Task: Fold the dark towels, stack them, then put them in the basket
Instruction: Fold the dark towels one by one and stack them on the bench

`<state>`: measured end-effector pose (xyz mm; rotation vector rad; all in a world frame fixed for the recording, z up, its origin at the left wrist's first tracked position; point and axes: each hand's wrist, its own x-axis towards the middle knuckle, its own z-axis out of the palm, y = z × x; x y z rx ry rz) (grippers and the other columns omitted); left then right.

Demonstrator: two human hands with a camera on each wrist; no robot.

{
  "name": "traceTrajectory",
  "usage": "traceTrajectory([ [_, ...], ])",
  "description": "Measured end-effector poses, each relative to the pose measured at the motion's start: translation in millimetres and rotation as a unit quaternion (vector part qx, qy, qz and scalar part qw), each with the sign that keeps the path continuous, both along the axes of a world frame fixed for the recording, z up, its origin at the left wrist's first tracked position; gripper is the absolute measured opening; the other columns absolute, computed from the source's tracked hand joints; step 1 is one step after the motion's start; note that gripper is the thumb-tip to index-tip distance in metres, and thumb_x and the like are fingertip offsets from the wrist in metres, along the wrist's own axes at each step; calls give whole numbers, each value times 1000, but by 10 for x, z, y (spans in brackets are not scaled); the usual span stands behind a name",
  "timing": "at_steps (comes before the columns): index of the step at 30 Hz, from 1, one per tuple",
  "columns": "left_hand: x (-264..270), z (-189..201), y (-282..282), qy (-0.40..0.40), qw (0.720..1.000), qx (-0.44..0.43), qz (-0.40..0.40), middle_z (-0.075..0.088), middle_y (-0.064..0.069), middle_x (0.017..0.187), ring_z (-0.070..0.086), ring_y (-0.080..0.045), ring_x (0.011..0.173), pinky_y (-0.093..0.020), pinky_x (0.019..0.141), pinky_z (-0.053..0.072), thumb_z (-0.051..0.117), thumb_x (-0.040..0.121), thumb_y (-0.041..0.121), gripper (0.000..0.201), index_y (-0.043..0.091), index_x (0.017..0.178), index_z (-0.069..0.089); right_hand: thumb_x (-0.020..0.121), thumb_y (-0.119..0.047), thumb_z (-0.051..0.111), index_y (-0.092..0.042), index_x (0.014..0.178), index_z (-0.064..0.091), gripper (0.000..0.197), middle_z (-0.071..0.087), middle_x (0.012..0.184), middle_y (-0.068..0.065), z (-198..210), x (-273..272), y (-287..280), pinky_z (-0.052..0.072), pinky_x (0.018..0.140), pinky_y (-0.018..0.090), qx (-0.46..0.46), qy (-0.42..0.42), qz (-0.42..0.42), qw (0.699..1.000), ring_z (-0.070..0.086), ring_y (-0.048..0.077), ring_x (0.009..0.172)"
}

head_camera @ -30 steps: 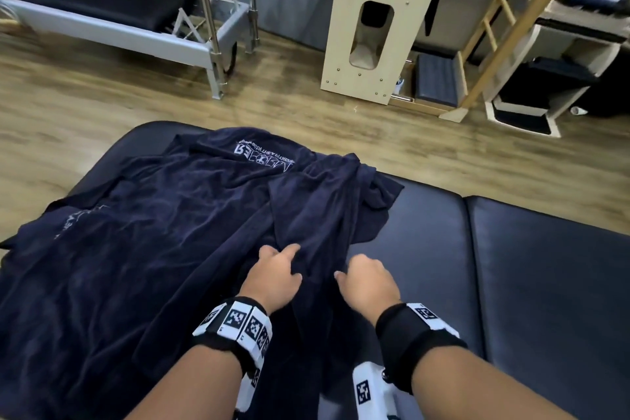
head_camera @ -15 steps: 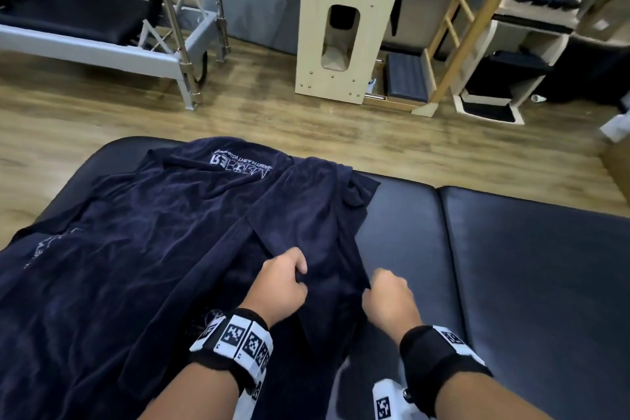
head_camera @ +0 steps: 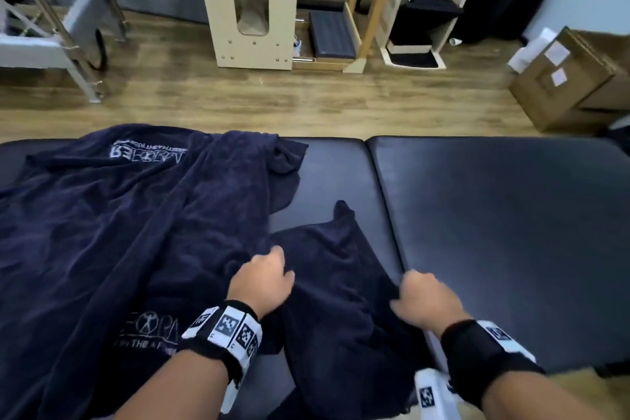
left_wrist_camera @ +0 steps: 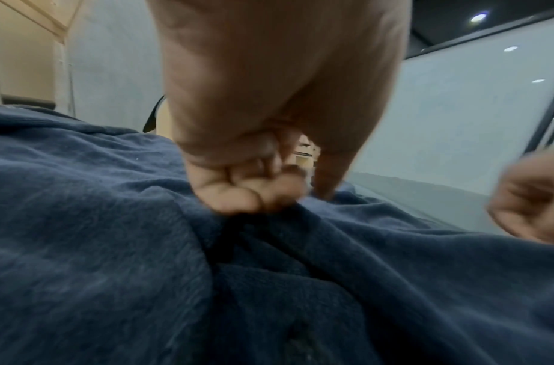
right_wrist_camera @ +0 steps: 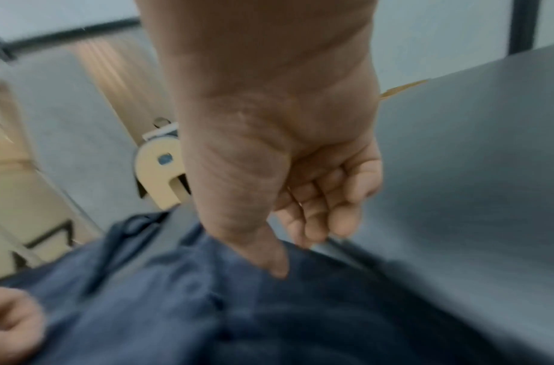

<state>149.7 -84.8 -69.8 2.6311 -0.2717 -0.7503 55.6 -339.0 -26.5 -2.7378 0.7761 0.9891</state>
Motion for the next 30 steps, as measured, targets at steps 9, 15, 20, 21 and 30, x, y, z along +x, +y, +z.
traceTrajectory([
  [9, 217, -127, -36, 27, 997, 64, 35, 70, -4, 85, 73, -24, 63, -37, 72, 60, 54, 91, 33, 29, 22, 116, 45, 83, 1, 48, -24, 151, 35, 73, 37, 149, 3, -460, 988, 255, 47, 101, 44, 149, -178, 88, 969, 57, 35, 121],
  [15, 197, 86, -78, 111, 974, -138, 144, 69, -9, 57, 64, -24, 40, -30, 39, 47, 56, 93, 24, 6, 20, 92, 52, 82, -10, 56, -33, 120, 59, 45, 33, 124, 1, -595, 1070, 6, 54, 89, 43, 127, -156, 122, 972, 63, 32, 93],
  [20, 356, 420, -158, 44, 947, -247, 203, 69, -13, 60, 61, -27, 39, -29, 40, 46, 60, 92, 22, 13, 13, 84, 55, 73, -22, 68, -22, 71, 55, 13, 51, 91, -8, -302, 835, -298, 50, 72, 34, 148, -243, 151, 947, 61, 25, 84],
  [21, 398, 492, -180, 20, 958, -224, 179, 69, -12, 59, 63, -25, 40, -29, 44, 49, 62, 91, 23, 13, 17, 82, 54, 74, -22, 69, -21, 66, 50, 21, 53, 78, -7, -182, 772, -392, 47, 66, 34, 141, -247, 133, 949, 60, 26, 79],
  [30, 502, 1027, -634, -148, 979, -140, -22, 51, 5, 92, 52, -18, 86, -31, 76, 42, 74, 84, 22, 29, 23, 74, 47, 81, -7, 68, -33, 82, 70, 26, 69, 73, -18, 555, 310, -1252, 47, 65, 17, 206, -246, 73, 944, 62, -5, 68],
])
